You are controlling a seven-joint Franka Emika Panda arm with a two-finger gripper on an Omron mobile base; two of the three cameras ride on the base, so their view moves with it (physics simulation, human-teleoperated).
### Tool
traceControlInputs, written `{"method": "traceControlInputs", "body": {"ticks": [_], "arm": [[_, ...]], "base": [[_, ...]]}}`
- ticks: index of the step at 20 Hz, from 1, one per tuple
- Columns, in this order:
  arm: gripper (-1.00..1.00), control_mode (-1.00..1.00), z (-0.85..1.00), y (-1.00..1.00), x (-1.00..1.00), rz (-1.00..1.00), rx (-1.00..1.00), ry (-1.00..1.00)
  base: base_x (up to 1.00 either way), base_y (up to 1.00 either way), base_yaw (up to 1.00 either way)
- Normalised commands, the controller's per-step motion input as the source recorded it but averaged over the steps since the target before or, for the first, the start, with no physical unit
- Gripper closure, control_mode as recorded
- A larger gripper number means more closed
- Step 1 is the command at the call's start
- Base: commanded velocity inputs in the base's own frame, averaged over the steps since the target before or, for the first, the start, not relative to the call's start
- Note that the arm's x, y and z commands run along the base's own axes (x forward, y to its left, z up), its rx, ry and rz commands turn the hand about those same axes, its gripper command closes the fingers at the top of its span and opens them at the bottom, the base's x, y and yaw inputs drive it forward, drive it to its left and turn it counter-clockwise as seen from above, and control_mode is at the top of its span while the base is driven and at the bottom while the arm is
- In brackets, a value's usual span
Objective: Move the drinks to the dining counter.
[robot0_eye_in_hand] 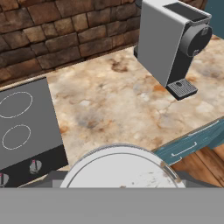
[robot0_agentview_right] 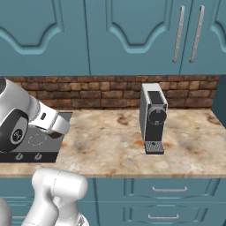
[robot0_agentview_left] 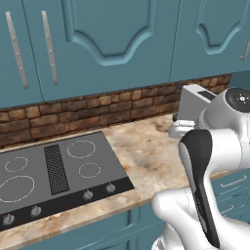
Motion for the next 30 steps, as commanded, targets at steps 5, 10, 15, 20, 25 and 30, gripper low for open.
{"method": "traceControlInputs", "body": {"ticks": [5, 10, 15, 20, 25, 30], "arm": [[1.0, -1.0, 0.0, 0.04, -0.07, 0.05, 0.0, 0.0], [1.0, 1.0, 0.0, 0.0, 0.0, 0.02, 0.0, 0.01], [1.0, 1.0, 0.0, 0.0, 0.0, 0.0, 0.0, 0.0], [1.0, 1.0, 0.0, 0.0, 0.0, 0.0, 0.0, 0.0], [1.0, 1.0, 0.0, 0.0, 0.0, 0.0, 0.0, 0.0], [1.0, 1.0, 0.0, 0.0, 0.0, 0.0, 0.0, 0.0]], "base": [[0.0, 0.0, 0.0], [0.0, 0.0, 0.03], [-0.02, 0.05, 0.05], [-0.19, 0.22, 0.3], [-0.51, 0.21, 0.37], [-0.4, 0.27, 0.38]]}}
